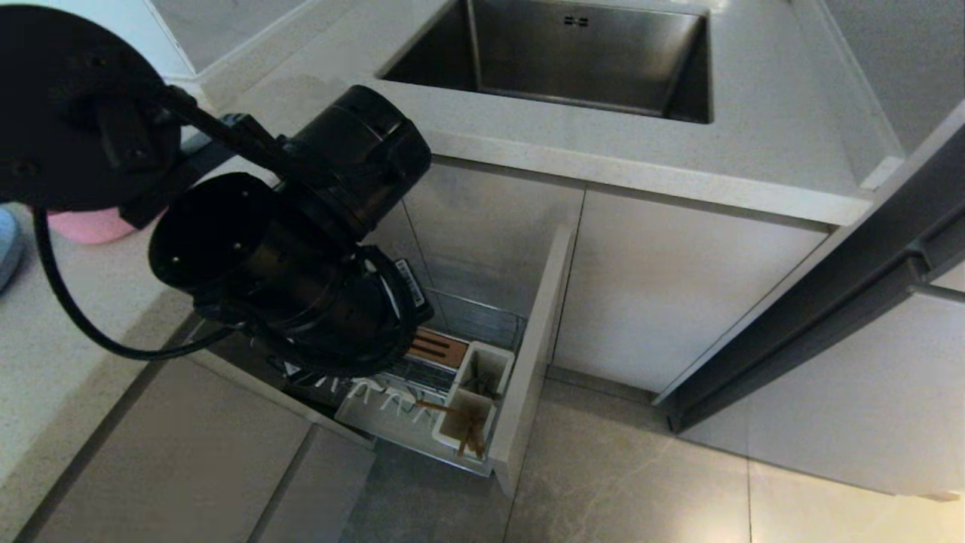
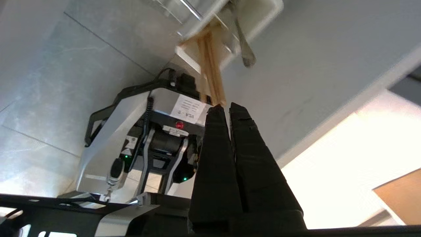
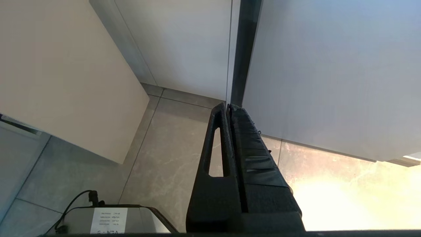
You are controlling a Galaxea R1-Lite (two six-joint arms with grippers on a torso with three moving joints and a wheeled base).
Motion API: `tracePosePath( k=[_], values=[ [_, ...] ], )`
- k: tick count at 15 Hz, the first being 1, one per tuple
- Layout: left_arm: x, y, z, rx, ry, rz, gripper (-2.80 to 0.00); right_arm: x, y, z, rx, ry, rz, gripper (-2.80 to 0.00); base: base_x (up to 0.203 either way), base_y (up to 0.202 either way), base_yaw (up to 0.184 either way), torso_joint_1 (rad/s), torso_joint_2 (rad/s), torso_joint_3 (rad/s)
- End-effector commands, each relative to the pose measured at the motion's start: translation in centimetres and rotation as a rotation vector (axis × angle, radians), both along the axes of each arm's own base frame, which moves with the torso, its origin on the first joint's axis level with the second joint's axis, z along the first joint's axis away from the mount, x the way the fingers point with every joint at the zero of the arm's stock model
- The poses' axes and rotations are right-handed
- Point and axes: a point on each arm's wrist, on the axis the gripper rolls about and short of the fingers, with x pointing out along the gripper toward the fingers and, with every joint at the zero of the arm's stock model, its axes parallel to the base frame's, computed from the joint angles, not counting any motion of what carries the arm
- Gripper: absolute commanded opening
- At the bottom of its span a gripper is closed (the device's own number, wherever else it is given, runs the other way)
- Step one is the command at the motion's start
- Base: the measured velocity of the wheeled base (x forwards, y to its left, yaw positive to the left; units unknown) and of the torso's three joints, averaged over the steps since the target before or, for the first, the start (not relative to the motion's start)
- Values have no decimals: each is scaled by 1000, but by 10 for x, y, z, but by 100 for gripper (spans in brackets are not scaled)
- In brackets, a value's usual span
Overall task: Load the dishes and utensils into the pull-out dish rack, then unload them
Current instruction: Take the fork out of the cupboard
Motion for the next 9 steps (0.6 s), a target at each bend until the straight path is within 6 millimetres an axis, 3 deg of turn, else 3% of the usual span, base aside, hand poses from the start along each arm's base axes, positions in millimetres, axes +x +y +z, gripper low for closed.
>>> tracePosePath(
  k=[1,6,9],
  values=[
    [-1,-6,-6,-2,-2,-13,0,0,0,0,0,-1,1,-280,0,0,0,0,0,0],
    [2,-16,-18,27,17,-38,0,0,0,0,0,-1,1,-280,0,0,0,0,0,0],
    [6,-14,-12,25,2,-47,0,0,0,0,0,-1,1,-280,0,0,0,0,0,0]
  ],
)
